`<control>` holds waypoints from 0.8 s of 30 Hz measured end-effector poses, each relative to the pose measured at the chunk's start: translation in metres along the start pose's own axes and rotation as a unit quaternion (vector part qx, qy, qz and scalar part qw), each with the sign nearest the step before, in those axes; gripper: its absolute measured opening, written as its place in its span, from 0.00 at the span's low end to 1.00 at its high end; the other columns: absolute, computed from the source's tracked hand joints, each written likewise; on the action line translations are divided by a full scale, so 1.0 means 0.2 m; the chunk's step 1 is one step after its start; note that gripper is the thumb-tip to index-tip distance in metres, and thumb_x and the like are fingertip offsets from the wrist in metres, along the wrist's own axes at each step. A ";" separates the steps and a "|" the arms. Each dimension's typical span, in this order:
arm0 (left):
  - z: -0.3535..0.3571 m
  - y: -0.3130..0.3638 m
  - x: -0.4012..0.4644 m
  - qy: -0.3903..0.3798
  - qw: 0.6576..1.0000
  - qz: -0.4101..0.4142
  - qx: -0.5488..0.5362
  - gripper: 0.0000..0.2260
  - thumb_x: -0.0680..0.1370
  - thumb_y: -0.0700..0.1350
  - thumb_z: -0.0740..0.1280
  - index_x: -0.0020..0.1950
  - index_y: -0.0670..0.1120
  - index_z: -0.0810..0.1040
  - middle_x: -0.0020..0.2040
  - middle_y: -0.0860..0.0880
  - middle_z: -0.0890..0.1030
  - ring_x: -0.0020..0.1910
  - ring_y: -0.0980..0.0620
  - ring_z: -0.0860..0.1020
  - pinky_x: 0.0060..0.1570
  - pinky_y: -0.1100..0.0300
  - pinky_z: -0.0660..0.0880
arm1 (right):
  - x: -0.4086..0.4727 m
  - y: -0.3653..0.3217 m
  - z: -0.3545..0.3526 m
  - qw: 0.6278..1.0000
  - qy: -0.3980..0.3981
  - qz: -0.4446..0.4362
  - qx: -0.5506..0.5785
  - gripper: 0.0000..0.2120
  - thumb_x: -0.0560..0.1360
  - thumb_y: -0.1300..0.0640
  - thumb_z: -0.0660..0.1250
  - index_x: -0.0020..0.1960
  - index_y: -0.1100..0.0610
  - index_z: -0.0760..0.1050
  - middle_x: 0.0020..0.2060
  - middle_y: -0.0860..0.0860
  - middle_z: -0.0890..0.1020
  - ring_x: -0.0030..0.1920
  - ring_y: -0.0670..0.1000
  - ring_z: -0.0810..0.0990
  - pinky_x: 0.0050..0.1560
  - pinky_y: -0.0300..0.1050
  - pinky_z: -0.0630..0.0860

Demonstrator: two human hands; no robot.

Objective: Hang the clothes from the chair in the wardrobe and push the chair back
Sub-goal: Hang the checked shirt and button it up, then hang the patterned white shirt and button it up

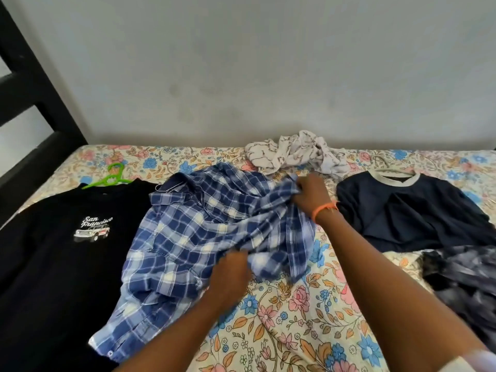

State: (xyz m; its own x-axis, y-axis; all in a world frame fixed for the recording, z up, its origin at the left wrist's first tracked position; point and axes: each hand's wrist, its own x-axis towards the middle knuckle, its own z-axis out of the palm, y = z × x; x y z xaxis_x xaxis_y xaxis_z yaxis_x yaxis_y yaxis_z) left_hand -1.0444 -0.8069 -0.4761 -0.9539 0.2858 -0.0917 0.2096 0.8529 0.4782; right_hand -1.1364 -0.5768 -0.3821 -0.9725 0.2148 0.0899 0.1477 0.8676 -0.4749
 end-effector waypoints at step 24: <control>0.66 0.59 -0.10 -0.235 0.952 0.058 0.189 0.41 0.79 0.69 0.48 0.79 0.44 0.33 0.76 0.33 0.31 0.75 0.29 0.33 0.72 0.33 0.39 | -1.26 1.23 -0.46 0.887 0.052 0.233 -0.396 0.21 0.71 0.62 0.67 0.64 0.61 0.73 0.70 0.65 0.69 0.74 0.69 0.60 0.71 0.72 0.40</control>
State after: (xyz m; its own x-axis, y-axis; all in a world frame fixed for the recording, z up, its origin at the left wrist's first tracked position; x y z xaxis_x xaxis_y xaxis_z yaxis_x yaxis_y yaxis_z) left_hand -0.9718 -0.6539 -0.5326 -0.7368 0.4753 -0.4809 0.4547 0.8747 0.1679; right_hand -0.8378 -0.3773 -0.4409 -0.7575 0.6365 0.1450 0.6485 0.7082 0.2791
